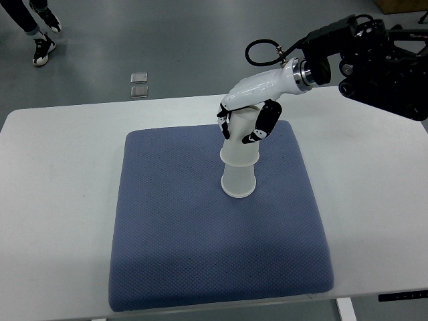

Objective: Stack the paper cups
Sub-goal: 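Lower the held cup onto the upside-down cup on the pad, then open the right hand and lift it away from the stacked cups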

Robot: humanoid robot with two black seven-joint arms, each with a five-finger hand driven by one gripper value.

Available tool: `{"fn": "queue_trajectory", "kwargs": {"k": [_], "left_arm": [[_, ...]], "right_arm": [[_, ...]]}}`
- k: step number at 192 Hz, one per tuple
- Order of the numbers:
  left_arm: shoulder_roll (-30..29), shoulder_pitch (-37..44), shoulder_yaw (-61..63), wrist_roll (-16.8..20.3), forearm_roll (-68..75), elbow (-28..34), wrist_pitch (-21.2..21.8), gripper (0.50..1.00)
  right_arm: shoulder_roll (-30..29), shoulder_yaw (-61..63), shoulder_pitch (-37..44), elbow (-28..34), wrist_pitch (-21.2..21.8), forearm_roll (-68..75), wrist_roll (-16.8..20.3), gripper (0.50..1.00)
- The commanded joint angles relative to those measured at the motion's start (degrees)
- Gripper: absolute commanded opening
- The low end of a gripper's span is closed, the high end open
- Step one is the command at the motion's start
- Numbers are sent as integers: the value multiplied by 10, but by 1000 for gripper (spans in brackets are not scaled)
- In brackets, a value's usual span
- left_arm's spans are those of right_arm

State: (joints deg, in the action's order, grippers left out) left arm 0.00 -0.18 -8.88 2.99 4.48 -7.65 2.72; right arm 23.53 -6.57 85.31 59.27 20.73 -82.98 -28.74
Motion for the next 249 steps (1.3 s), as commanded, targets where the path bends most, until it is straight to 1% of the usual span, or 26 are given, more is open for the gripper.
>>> {"fn": "queue_trajectory", "kwargs": {"k": [1,31,35,43,44,45,46,47,48,49,50,51,52,53,54,55,56,58,59,63,67,83,90,166,213,249], "left_arm": [[0,0,0,0,0,0,0,1000],[0,0,0,0,0,0,0,1000],[0,0,0,0,0,0,0,1000],[0,0,0,0,0,0,0,1000],[0,0,0,0,0,0,0,1000],[0,0,0,0,0,0,0,1000],[0,0,0,0,0,0,0,1000],[0,0,0,0,0,0,0,1000],[0,0,0,0,0,0,0,1000],[0,0,0,0,0,0,0,1000],[0,0,0,0,0,0,0,1000],[0,0,0,0,0,0,0,1000],[0,0,0,0,0,0,0,1000],[0,0,0,0,0,0,0,1000],[0,0,0,0,0,0,0,1000],[0,0,0,0,0,0,0,1000],[0,0,0,0,0,0,0,1000],[0,0,0,0,0,0,0,1000],[0,0,0,0,0,0,0,1000],[0,0,0,0,0,0,0,1000],[0,0,0,0,0,0,0,1000],[0,0,0,0,0,0,0,1000],[0,0,0,0,0,0,0,1000],[0,0,0,0,0,0,0,1000],[0,0,0,0,0,0,0,1000],[0,0,0,0,0,0,0,1000]], "right_arm": [[-1,-1,-10,-2,-16,-13,0,500],[0,-1,-16,-5,-28,-21,0,500],[0,0,-16,-5,-28,-21,0,509],[0,1,-16,-5,-28,-20,0,568],[1,1,-16,-5,-28,-20,0,590],[1,1,-16,-5,-28,-20,0,590],[1,2,-16,-5,-28,-20,0,613],[1,2,-16,-5,-28,-20,0,613],[0,2,-16,-5,-28,-20,0,635],[0,2,-16,-5,-28,-20,0,635],[1,2,-16,-5,-28,-19,0,658],[1,2,-16,-5,-28,-19,0,658],[1,2,-16,-5,-27,-18,0,682],[1,2,-16,-5,-27,-18,0,682],[1,3,-16,-5,-26,-17,0,705],[1,3,-16,-5,-26,-17,0,705],[1,3,-16,-5,-24,-16,0,725],[1,3,-16,-5,-24,-16,0,725],[1,3,-16,-5,-24,-15,0,745],[1,3,-16,-5,-21,-12,0,774],[1,3,-16,-5,-20,-12,0,787],[1,3,-16,-5,-18,-11,0,797],[1,3,-16,-5,-18,-10,0,821],[7,4,-9,1,-17,-10,0,846],[19,17,13,5,4,-9,0,850],[21,62,25,5,41,-10,0,852]]}}
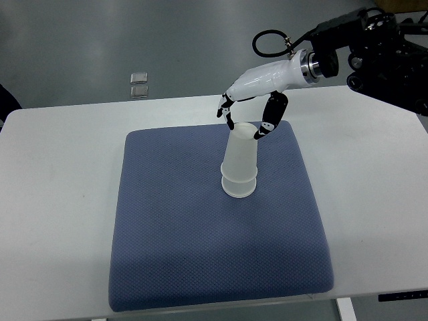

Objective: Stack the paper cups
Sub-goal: 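Open the right hand and lift it away from the stacked cups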

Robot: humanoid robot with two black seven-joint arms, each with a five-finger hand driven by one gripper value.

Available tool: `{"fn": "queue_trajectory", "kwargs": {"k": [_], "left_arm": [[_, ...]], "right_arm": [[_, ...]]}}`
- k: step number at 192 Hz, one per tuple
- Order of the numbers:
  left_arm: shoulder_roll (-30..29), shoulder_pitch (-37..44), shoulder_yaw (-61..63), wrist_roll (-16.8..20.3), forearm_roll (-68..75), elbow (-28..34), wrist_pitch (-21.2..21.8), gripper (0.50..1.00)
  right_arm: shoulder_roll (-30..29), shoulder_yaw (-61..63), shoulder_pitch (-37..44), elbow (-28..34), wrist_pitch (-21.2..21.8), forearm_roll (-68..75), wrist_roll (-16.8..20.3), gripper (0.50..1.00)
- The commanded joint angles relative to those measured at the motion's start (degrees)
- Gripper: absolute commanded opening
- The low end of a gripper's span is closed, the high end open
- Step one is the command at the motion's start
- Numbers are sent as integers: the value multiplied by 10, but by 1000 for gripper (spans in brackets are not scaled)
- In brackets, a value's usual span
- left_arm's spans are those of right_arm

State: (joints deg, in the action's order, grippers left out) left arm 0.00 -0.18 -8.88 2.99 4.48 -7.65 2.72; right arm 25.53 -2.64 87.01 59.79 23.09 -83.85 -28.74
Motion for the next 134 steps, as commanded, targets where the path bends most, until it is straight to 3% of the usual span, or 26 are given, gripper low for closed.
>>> {"fn": "queue_trajectory", "kwargs": {"k": [1,65,100,134], "left_arm": [[0,0,0,0,0,0,0,1000],[0,0,0,0,0,0,0,1000],[0,0,0,0,0,0,0,1000],[0,0,0,0,0,0,0,1000]], "right_arm": [[0,24,8,0,20,-1,0,852],[0,28,-3,-20,11,0,0,881],[-9,41,-52,-101,-31,62,0,893],[-20,98,-131,-183,-50,248,1,895]]}}
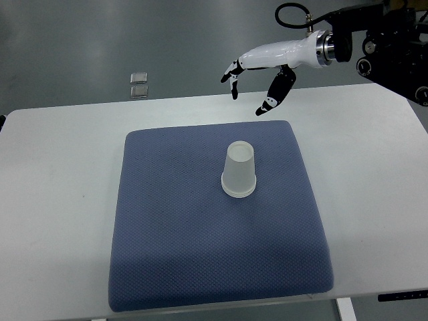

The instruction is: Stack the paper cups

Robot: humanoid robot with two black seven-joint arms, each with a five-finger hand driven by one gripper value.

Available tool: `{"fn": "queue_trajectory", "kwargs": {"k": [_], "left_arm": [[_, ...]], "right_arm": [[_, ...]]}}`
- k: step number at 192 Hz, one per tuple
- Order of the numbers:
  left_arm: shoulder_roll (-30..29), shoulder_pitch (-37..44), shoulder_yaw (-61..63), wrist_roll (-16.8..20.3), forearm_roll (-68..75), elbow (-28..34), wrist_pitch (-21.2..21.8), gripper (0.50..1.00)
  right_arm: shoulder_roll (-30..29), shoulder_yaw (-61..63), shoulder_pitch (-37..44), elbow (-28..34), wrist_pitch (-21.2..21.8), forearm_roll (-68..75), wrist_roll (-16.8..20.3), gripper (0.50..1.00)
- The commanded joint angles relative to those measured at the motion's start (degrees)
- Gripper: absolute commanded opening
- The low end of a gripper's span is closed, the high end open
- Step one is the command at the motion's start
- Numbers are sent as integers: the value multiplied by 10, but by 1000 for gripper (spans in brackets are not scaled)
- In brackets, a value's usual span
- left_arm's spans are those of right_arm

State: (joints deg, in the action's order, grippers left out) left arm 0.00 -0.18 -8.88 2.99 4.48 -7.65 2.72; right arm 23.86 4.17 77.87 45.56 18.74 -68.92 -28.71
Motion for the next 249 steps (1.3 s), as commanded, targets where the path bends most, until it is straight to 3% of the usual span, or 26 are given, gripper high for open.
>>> {"fn": "queue_trajectory", "kwargs": {"k": [1,30,51,93,129,186,249], "left_arm": [[0,0,0,0,0,0,0,1000],[0,0,0,0,0,0,0,1000],[0,0,0,0,0,0,0,1000],[0,0,0,0,0,0,0,1000],[0,0,0,0,0,0,0,1000],[0,0,0,0,0,0,0,1000],[0,0,0,0,0,0,0,1000]], "right_arm": [[-3,30,-40,-41,-6,99,1,895],[-4,73,-74,-104,-6,265,1,911],[-13,77,-102,-115,-9,386,1,911],[-36,77,-156,-126,-74,592,3,911],[-38,76,-178,-126,-100,785,60,911],[-52,79,-194,-116,-120,901,103,911],[-64,121,-202,-115,-141,934,115,911]]}}
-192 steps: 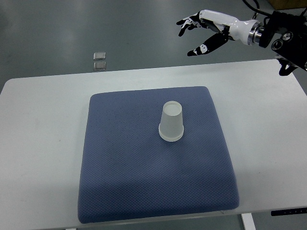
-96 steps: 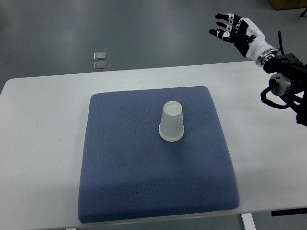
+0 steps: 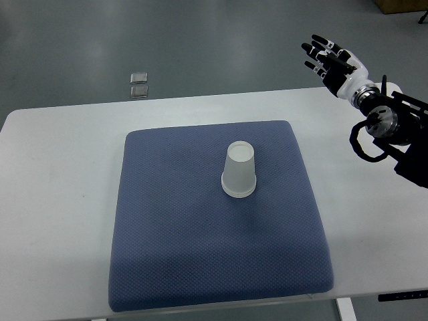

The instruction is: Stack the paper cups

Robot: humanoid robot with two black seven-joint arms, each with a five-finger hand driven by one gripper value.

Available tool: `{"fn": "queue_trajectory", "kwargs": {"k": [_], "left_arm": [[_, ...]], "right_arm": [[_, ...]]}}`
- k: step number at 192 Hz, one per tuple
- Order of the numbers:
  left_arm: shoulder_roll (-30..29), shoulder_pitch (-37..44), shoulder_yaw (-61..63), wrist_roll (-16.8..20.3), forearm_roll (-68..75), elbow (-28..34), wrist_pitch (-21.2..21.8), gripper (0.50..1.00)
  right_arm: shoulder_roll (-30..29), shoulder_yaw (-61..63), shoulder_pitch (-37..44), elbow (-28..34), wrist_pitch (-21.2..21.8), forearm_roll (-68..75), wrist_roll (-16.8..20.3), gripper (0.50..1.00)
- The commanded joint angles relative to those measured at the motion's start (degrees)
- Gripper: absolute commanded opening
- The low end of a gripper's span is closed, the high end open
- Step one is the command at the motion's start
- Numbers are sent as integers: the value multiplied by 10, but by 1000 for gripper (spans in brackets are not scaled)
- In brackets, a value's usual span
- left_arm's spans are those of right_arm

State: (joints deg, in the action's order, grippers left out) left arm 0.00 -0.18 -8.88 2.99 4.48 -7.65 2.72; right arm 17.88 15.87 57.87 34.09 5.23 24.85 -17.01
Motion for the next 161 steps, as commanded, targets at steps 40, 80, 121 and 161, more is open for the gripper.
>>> {"fn": "queue_trajectory", "kwargs": {"k": [40,80,121,161], "left_arm": [[0,0,0,0,0,0,0,1000],[0,0,0,0,0,0,0,1000],[0,0,0,0,0,0,0,1000],[0,0,0,0,0,0,0,1000]], "right_arm": [[-6,5,-6,-2,-4,-7,-7,913],[-6,5,-6,-3,-1,-8,-14,913],[-3,5,-6,-3,0,-8,-14,913],[-5,6,-7,-5,0,-8,-16,911]]}}
